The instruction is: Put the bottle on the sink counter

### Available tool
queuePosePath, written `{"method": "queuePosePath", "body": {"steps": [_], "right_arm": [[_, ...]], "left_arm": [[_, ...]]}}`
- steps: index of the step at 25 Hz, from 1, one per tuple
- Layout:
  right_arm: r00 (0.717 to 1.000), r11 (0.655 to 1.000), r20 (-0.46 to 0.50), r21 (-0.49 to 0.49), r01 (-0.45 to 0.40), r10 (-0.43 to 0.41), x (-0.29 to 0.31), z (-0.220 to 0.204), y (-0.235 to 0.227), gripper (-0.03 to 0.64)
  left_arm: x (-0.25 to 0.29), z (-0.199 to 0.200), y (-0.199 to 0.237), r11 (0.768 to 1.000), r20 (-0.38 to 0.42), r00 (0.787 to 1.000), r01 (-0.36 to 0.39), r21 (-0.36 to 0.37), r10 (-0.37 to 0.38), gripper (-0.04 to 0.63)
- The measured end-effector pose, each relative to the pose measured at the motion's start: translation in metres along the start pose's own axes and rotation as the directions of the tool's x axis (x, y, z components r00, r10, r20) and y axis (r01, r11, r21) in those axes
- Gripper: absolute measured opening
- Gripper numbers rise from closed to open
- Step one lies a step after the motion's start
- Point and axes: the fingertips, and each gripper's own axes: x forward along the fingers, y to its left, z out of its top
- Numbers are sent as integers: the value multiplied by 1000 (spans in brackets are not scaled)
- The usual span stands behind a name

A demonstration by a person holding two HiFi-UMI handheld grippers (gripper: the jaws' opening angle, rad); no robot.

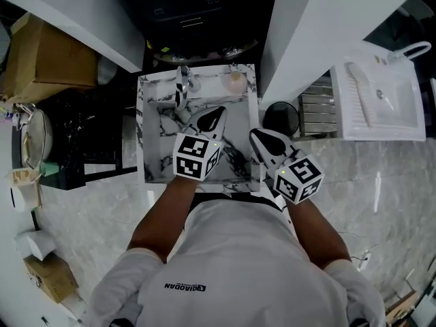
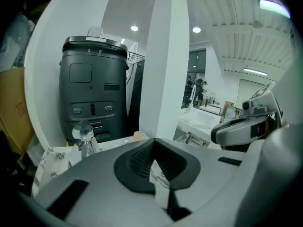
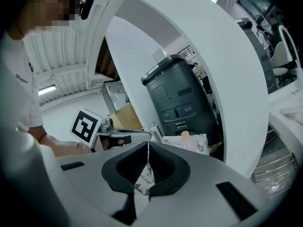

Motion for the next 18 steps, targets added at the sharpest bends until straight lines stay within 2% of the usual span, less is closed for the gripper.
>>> {"method": "queuePosePath", "body": {"steps": [5,10,13,18], "right_arm": [[1000,999,2,-22,-29,29,0,1,22,40],[999,998,4,-45,-47,47,0,-4,56,40],[998,996,5,-65,-54,55,2,-10,85,40],[1000,998,15,-57,-17,18,10,-26,134,40]], "left_arm": [[-26,-3,2,1000,-9,1000,-21,-3,21,14],[-58,-4,-4,999,-9,999,44,0,-44,15],[-93,-12,1,997,-21,997,71,-20,-72,15],[-162,-36,17,998,-24,998,59,-16,-60,15]]}}
